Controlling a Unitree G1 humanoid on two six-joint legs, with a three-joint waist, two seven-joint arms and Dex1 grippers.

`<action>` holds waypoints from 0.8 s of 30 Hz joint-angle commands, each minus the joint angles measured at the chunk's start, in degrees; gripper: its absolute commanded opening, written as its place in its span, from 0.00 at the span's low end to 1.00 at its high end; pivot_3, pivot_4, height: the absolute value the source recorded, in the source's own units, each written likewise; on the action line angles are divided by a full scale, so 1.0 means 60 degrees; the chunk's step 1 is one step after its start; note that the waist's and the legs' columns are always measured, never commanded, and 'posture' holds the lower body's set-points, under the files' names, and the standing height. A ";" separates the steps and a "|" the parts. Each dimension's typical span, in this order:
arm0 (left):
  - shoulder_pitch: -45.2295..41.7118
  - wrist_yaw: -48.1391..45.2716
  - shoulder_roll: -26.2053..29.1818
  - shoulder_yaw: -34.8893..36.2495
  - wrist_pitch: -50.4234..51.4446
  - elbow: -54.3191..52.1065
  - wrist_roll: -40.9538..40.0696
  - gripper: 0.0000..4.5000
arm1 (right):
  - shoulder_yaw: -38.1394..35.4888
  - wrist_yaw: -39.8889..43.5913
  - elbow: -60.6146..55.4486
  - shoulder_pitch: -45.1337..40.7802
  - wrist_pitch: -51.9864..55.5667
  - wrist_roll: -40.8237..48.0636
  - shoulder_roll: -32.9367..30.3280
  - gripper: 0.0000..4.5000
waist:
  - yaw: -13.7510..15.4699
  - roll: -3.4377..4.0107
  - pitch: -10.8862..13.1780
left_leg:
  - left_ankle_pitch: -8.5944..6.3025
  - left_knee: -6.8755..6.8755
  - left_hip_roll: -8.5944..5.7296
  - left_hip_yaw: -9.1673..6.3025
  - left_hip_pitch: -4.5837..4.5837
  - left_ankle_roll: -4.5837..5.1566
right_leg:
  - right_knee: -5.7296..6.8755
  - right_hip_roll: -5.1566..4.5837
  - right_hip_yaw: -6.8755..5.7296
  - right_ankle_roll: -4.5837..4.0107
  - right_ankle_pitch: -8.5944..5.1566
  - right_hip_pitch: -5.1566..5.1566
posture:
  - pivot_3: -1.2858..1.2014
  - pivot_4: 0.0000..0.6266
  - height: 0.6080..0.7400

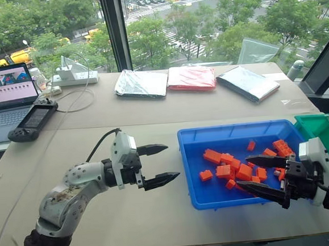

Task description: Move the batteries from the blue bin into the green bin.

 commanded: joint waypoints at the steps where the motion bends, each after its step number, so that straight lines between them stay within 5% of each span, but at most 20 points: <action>1: -0.0060 -0.0220 -0.0072 -0.0040 -0.0395 0.0006 0.0103 1.00 | -0.0161 -0.0099 -0.0310 0.0051 -0.0248 -0.0131 0.0056 0.99 | -0.0001 0.0000 0.0000 | 0.0000 0.0000 0.0000 0.0000 0.0000 0.0000 | 0.0000 0.0000 0.0000 0.0000 0.0000 0.0000 | 0.52 0.24 1.00; 9: 0.0018 -0.0323 -0.0072 -0.0246 -0.0768 0.0156 0.0561 1.00 | -0.0145 -0.1238 0.0170 -0.0317 0.0052 -0.0955 0.0126 0.99 | -0.0003 0.0001 0.0000 | 0.0000 0.0000 0.0000 0.0001 0.0000 0.0000 | 0.0000 0.0000 0.0000 0.0000 0.0000 -0.0001 | 0.52 0.24 1.00; 15: -0.0091 -0.0495 0.0045 -0.0349 -0.0609 0.0075 0.0520 1.00 | -0.0604 -0.2955 0.0714 -0.0640 0.1918 -0.1904 -0.0842 0.99 | 0.0023 0.0003 0.0002 | 0.0000 0.0000 -0.0005 0.0002 -0.0002 0.0000 | 0.0001 -0.0005 0.0000 0.0000 0.0000 -0.0002 | 0.52 0.24 1.00; 24: -0.0252 -0.1034 0.0181 -0.0613 -0.0714 0.0284 0.0676 1.00 | -0.0458 -0.3167 0.0705 0.0401 0.2965 -0.3383 -0.1787 0.99 | -0.0048 0.0011 0.0003 | -0.0003 0.0002 -0.0004 0.0013 -0.0009 0.0005 | -0.0005 -0.0006 0.0007 0.0001 0.0000 -0.0005 | 0.52 0.24 1.00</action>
